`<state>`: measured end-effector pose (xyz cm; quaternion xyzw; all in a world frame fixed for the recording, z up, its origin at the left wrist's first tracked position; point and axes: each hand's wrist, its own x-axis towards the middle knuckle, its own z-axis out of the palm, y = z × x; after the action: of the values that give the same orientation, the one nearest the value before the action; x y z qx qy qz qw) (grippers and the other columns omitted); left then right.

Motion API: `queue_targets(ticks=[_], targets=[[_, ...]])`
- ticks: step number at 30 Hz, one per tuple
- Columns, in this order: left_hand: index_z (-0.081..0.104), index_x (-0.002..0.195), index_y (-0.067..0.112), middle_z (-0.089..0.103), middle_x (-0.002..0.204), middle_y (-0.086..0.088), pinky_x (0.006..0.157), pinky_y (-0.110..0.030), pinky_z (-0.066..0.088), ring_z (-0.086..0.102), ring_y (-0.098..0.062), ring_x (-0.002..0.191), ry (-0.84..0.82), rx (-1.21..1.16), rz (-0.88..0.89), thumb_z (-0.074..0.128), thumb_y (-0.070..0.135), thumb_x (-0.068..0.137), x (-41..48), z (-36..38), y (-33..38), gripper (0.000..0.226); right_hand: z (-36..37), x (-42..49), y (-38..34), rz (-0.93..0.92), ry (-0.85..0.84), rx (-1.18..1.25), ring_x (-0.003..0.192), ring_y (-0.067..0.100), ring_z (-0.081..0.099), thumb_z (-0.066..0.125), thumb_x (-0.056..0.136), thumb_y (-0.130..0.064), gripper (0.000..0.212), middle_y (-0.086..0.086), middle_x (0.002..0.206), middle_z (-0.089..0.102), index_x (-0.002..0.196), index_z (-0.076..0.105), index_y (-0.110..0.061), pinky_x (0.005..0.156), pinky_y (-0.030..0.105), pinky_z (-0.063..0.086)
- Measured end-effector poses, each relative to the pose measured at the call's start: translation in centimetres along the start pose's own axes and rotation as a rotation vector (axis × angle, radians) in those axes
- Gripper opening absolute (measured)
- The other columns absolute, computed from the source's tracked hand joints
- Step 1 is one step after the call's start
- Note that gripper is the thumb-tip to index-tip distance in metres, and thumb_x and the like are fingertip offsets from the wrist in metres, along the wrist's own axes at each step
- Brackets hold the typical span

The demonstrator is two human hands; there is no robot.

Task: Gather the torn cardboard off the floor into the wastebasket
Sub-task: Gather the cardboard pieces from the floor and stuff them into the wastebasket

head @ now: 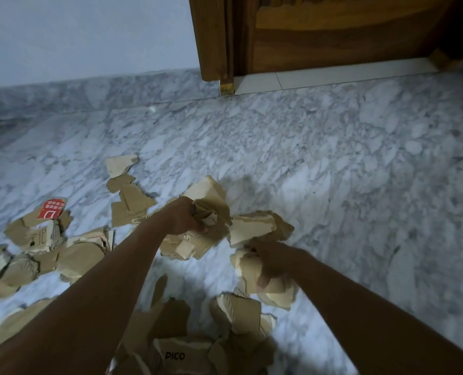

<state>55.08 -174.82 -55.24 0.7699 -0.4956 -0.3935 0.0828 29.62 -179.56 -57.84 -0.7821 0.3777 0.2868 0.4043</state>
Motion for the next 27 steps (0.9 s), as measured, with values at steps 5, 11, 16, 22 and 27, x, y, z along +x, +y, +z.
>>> queue_targets(ticks=[5, 11, 16, 22, 27], targets=[[0.073, 0.078, 0.008, 0.062, 0.07, 0.0, 0.066, -0.03, 0.046, 0.057, -0.016, 0.069, -0.192, 0.211, 0.037, 0.087, 0.035, 0.065, 1.5, 1.8, 3.7, 0.034, -6.0, -2.0, 5.0, 0.184, 0.081, -0.083, 0.114, 0.024, 0.061, 0.085, 0.07, -0.035, 0.072, 0.006, 0.129, 0.061, 0.132, 0.054, -0.015, 0.089, 0.032, 0.053], [0.064, 0.113, 0.009, 0.053, 0.121, -0.009, 0.086, -0.043, 0.053, 0.057, -0.031, 0.107, -0.161, 0.438, 0.175, 0.085, 0.046, 0.062, 4.4, 8.4, 7.0, 0.067, -4.7, -1.6, 9.4, 0.312, 0.442, -0.255, 0.106, 0.027, 0.058, 0.067, 0.081, -0.037, 0.042, 0.002, 0.113, 0.057, 0.114, 0.05, -0.019, 0.089, 0.042, 0.05], [0.064, 0.118, 0.014, 0.043, 0.126, -0.01, 0.092, -0.043, 0.049, 0.048, -0.032, 0.113, -0.064, 0.606, 0.205, 0.076, 0.043, 0.074, 5.0, 10.1, 7.3, 0.054, -3.0, -1.2, 10.6, 0.254, 0.551, -0.24, 0.1, 0.028, 0.062, 0.057, 0.09, -0.039, 0.033, 0.001, 0.107, 0.058, 0.113, 0.044, -0.02, 0.085, 0.042, 0.048], [0.063, 0.121, 0.016, 0.067, 0.11, -0.004, 0.083, -0.033, 0.051, 0.064, -0.023, 0.102, -0.111, 0.228, 0.258, 0.076, 0.026, 0.075, 4.6, 6.4, 6.4, 0.049, -4.9, -1.2, 11.1, 0.302, 0.42, -0.099, 0.103, 0.028, 0.064, 0.065, 0.085, -0.043, 0.042, 0.005, 0.112, 0.061, 0.114, 0.05, -0.017, 0.082, 0.037, 0.05], [0.052, 0.107, 0.036, 0.063, 0.098, 0.001, 0.086, -0.043, 0.053, 0.064, -0.022, 0.093, -0.11, -0.164, 0.183, 0.078, 0.041, 0.053, 3.8, 2.4, 3.1, 0.061, -9.8, -0.1, 8.8, 0.236, 0.29, 0.053, 0.104, 0.027, 0.064, 0.086, 0.069, -0.042, 0.069, 0.01, 0.118, 0.063, 0.124, 0.057, -0.011, 0.084, 0.036, 0.057]])
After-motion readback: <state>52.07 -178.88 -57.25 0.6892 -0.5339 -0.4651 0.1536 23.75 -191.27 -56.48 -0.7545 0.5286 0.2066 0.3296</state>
